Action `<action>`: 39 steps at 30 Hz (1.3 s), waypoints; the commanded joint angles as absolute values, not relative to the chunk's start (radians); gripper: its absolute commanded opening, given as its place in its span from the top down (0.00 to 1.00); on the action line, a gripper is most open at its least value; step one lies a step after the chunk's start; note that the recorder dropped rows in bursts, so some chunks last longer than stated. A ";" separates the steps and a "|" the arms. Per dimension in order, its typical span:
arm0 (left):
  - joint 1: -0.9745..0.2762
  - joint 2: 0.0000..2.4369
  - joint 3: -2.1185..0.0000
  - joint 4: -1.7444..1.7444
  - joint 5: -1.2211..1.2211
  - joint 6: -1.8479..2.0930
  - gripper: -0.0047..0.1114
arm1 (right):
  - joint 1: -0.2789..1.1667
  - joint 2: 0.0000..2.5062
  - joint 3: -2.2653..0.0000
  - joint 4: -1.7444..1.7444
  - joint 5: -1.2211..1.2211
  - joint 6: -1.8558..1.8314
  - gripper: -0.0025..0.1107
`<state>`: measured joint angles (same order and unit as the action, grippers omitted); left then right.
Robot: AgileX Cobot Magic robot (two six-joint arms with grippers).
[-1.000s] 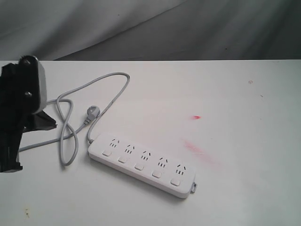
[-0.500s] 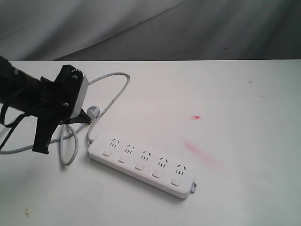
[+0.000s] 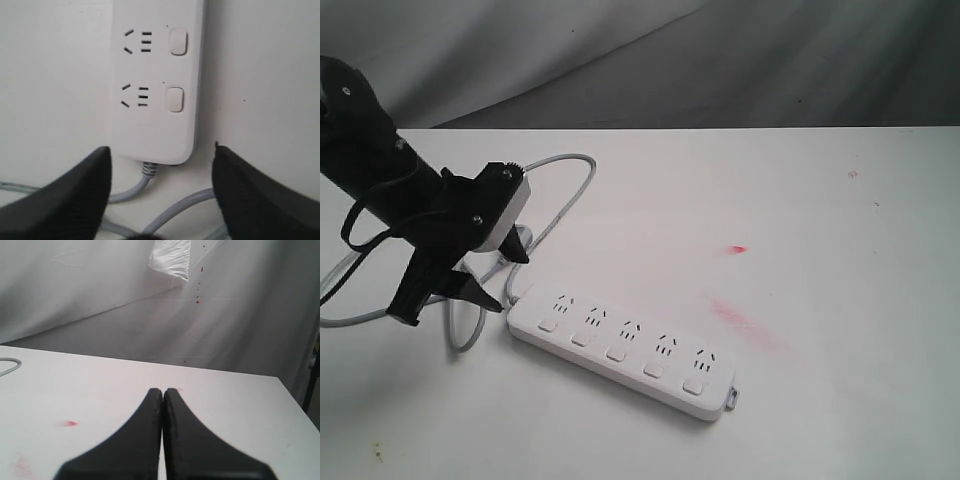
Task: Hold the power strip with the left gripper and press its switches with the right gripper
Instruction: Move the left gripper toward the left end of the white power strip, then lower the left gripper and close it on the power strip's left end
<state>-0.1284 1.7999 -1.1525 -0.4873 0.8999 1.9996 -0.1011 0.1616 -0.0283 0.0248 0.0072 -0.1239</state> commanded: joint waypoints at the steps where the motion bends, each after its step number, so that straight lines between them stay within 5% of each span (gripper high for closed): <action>1: -0.132 1.805 -1.158 -0.544 0.850 1.988 0.29 | -0.107 0.156 -0.024 0.013 0.000 -0.124 0.98; 4: -0.132 1.815 -1.157 -0.591 0.831 1.988 0.23 | -0.107 0.156 -0.024 0.013 0.000 -0.122 0.98; 30: -0.132 1.935 -1.160 -0.517 0.800 1.963 0.23 | -0.107 0.156 -0.024 0.013 0.000 -0.124 0.98; 39: -0.132 2.053 -1.308 -0.483 0.944 1.922 0.23 | -0.107 0.156 -0.024 0.013 0.000 -0.122 0.98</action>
